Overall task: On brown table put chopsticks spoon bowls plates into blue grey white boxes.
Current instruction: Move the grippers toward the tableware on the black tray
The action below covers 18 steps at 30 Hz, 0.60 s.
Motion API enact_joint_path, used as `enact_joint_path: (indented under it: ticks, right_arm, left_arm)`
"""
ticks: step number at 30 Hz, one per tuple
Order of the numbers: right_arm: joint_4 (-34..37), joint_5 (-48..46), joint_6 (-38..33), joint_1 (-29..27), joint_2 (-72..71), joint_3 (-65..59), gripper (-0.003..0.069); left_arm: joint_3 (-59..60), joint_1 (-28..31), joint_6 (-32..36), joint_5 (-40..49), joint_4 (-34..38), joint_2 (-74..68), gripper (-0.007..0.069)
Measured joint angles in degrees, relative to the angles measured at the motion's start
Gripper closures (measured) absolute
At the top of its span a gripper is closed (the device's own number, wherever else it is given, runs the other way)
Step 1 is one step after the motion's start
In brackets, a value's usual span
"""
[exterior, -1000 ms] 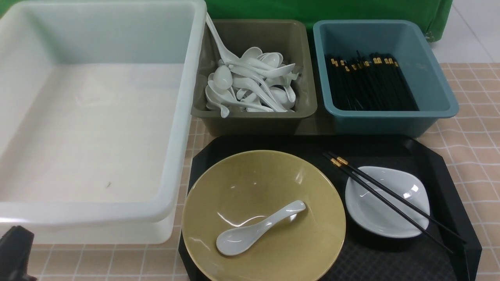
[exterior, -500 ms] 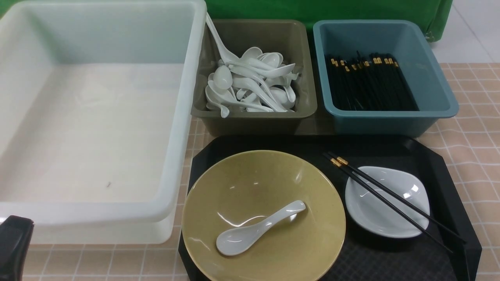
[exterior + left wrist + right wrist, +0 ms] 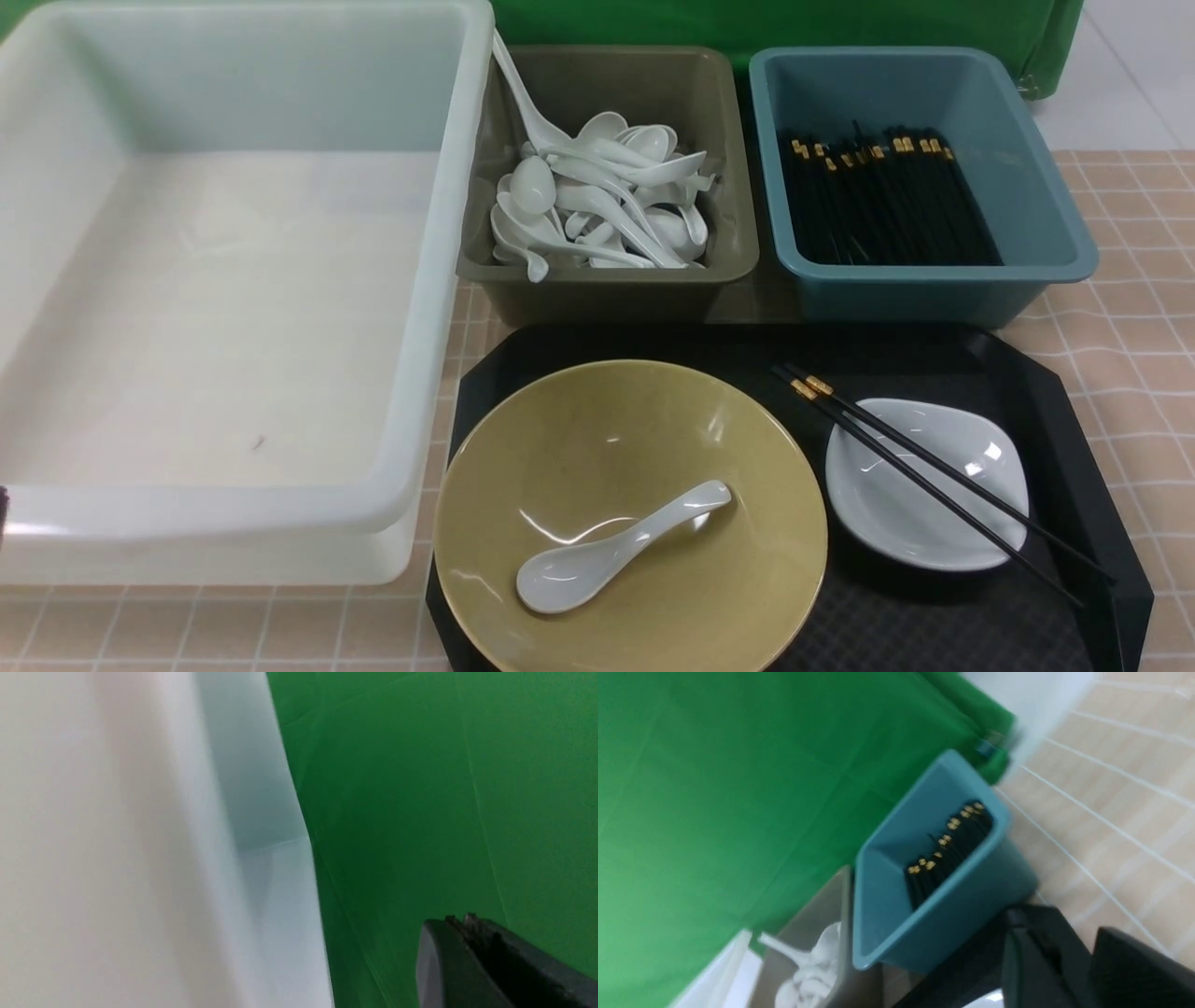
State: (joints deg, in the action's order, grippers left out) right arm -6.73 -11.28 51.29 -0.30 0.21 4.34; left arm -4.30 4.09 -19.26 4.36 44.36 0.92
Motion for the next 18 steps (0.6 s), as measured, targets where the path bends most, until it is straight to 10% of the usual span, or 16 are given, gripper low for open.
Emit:
enact_joint_path:
  ticks: [7,18]
  right_arm:
    - [0.0,-14.14,-28.59,11.32,17.29,18.98,0.0616]
    - [0.02,-44.05,-57.96,18.71,51.88,48.42,0.0622]
  left_arm:
    - [-17.89,0.0,17.08,17.03,-18.59,-11.5,0.0623]
    - [-43.54,-1.01,31.22,56.25,-30.77,-43.57,0.0623]
